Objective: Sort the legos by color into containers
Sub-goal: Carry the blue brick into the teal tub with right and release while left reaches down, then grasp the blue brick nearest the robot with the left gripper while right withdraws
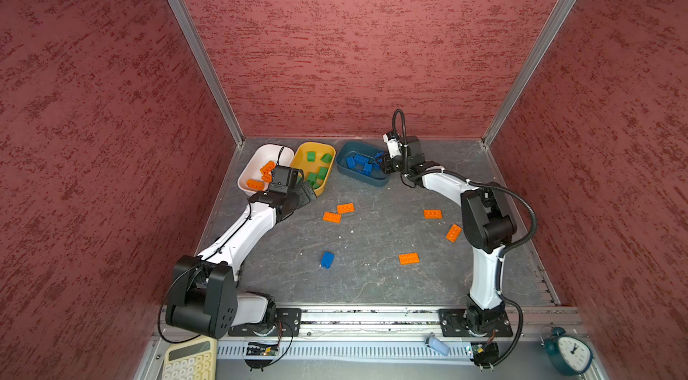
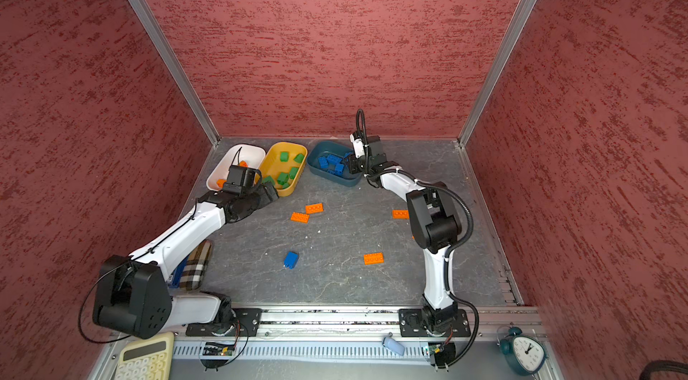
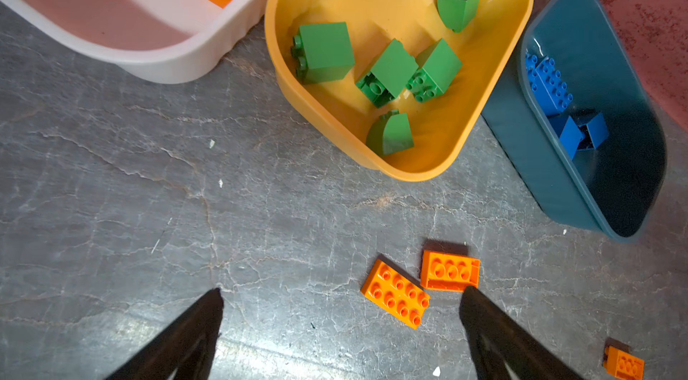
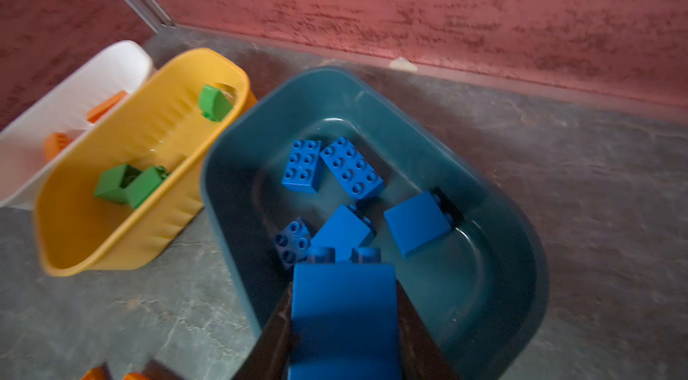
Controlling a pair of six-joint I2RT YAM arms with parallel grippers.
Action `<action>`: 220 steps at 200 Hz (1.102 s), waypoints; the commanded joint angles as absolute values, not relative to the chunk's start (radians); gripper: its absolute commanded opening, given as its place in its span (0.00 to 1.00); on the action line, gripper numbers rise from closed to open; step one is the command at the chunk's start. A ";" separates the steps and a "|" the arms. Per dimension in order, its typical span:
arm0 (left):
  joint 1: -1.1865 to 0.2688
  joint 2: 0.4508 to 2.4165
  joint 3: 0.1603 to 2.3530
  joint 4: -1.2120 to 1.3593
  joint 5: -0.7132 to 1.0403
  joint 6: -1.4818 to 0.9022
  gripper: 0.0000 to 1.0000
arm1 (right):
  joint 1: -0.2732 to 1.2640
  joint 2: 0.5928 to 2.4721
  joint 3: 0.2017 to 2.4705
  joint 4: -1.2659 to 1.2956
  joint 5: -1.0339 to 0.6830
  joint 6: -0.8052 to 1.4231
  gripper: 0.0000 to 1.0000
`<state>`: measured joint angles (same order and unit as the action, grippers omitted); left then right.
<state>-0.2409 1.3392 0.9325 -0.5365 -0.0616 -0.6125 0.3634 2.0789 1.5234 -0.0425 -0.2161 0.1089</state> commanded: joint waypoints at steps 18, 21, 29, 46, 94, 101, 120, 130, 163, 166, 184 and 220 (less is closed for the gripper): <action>-0.361 1.284 0.914 -0.651 -0.065 -0.582 0.99 | 0.370 2.155 1.660 -0.232 -0.054 0.153 0.34; -0.372 1.282 0.913 -0.663 -0.065 -0.581 0.99 | 0.370 2.157 1.664 -0.234 -0.054 0.157 0.34; -0.401 1.277 0.909 -0.697 -0.070 -0.583 0.99 | 0.370 2.160 1.668 -0.232 -0.058 0.164 0.34; -0.462 1.262 0.893 -0.755 -0.088 -0.605 1.00 | 0.369 2.163 1.672 -0.222 -0.068 0.174 0.34; -0.602 1.249 0.813 -0.748 -0.014 -0.635 0.99 | 0.370 2.174 1.695 -0.235 -0.072 0.201 0.36; -0.627 1.245 0.795 -0.732 -0.001 -0.635 1.00 | 0.369 2.172 1.694 -0.237 -0.073 0.204 0.39; -0.689 1.242 0.749 -0.696 0.021 -0.644 0.99 | 0.370 2.154 1.688 -0.237 -0.097 0.210 0.52; -0.710 1.254 0.735 -0.709 0.012 -0.650 0.99 | 0.369 2.133 1.673 -0.223 -0.106 0.221 0.57; -0.760 1.302 0.704 -0.703 -0.002 -0.622 0.92 | 0.370 2.041 1.592 -0.135 -0.137 0.249 0.77; -0.764 1.309 0.704 -0.701 -0.003 -0.619 0.91 | 0.369 2.033 1.582 -0.122 -0.140 0.252 0.77; -0.781 1.346 0.711 -0.681 -0.009 -0.602 0.82 | 0.370 1.977 1.523 -0.053 -0.147 0.273 0.81; -0.816 1.415 0.741 -0.686 -0.040 -0.588 0.59 | 0.369 1.857 1.374 0.088 -0.056 0.311 0.87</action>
<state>-0.7944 1.3830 0.7128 -0.6941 -0.0059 -0.6033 0.3656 1.9465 1.4448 -0.0681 -0.1226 0.2684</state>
